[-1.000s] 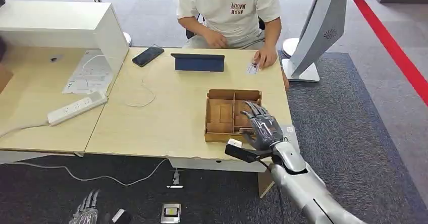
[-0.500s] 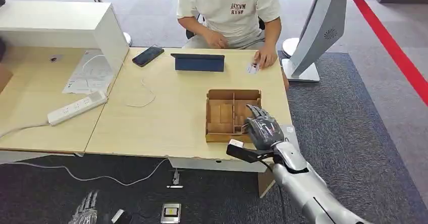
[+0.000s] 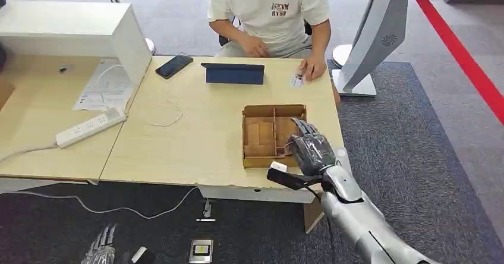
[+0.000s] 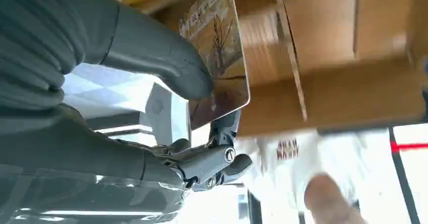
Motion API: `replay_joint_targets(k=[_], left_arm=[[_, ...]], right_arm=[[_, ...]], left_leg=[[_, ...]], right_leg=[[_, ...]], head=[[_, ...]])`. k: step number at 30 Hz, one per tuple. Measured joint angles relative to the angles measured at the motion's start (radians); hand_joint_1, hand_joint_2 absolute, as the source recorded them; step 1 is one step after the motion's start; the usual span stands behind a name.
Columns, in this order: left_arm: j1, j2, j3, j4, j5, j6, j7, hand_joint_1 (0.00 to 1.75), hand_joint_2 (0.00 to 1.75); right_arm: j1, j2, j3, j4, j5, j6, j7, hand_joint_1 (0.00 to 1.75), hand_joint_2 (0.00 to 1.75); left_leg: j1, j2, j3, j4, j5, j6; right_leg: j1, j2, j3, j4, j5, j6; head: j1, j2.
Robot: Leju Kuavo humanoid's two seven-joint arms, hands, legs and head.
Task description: Pass the card to the sensor for recognition and then transmit it.
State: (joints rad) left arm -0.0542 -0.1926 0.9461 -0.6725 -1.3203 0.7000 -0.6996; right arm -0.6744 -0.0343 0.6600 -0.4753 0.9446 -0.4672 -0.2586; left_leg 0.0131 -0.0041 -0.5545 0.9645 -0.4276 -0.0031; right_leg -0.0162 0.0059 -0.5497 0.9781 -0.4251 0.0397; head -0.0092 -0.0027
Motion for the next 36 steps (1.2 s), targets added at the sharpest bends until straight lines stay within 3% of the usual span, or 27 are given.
replay_joint_targets(k=[5, 6, 7, 17, 25, 36], left_arm=[[0.0, 0.0, 0.0, 0.0, 0.0, 0.0, 0.0, 0.0, 1.75], [0.0, 0.0, 0.0, -0.001, 0.0, 0.0, 0.0, 0.0, 1.75], [0.0, 0.0, 0.0, -0.003, -0.003, 0.0, 0.0, 0.0, 1.75], [0.003, -0.009, 0.0, -0.014, -0.032, 0.0, 0.0, 0.0, 1.75], [0.009, -0.013, -0.027, -0.014, 0.001, 0.0, 0.0, 0.0, 1.75], [0.022, -0.011, -0.089, -0.02, -0.021, 0.0, -0.001, 0.0, 1.75]], right_arm=[[-0.001, 0.0, 0.0, 0.0, -0.001, -0.004, -0.001, 1.75, 1.75], [-0.01, 0.004, -0.002, -0.002, -0.01, -0.03, -0.008, 1.75, 1.75], [-0.109, 0.011, -0.047, -0.089, -0.063, -0.091, -0.018, 1.75, 1.75], [-0.149, -0.003, -0.1, -0.219, -0.077, -0.07, -0.002, 1.75, 1.75], [-0.231, 0.02, -0.1, -0.214, -0.015, -0.01, 0.008, 1.75, 1.75], [-0.45, 0.066, -0.088, -0.022, 0.112, 0.174, 0.2, 1.75, 1.75]], left_leg=[[0.0, 0.0, 0.0, 0.0, 0.0, 0.0], [0.0, 0.0, 0.0, 0.0, 0.0, 0.0], [0.0, 0.0, 0.0, 0.0, 0.001, 0.0], [0.0, 0.0, 0.0, 0.0, 0.001, 0.0], [0.0, 0.0, 0.0, 0.0, 0.001, 0.0], [0.0, 0.0, -0.001, 0.0, 0.001, 0.0]], right_leg=[[0.0, 0.0, 0.0, 0.0, 0.0, 0.0], [0.0, 0.0, 0.0, 0.0, 0.0, 0.0], [0.0, 0.0, 0.0, 0.0, 0.0, 0.0], [0.0, 0.0, 0.0, 0.0, 0.0, 0.0], [0.0, 0.0, 0.0, 0.001, 0.0, 0.0], [0.0, 0.0, -0.001, 0.0, 0.0, 0.0]], head=[[0.0, 0.0], [0.0, 0.0], [0.0, 0.0], [0.0, 0.0], [0.0, 0.0], [0.0, 0.0]])
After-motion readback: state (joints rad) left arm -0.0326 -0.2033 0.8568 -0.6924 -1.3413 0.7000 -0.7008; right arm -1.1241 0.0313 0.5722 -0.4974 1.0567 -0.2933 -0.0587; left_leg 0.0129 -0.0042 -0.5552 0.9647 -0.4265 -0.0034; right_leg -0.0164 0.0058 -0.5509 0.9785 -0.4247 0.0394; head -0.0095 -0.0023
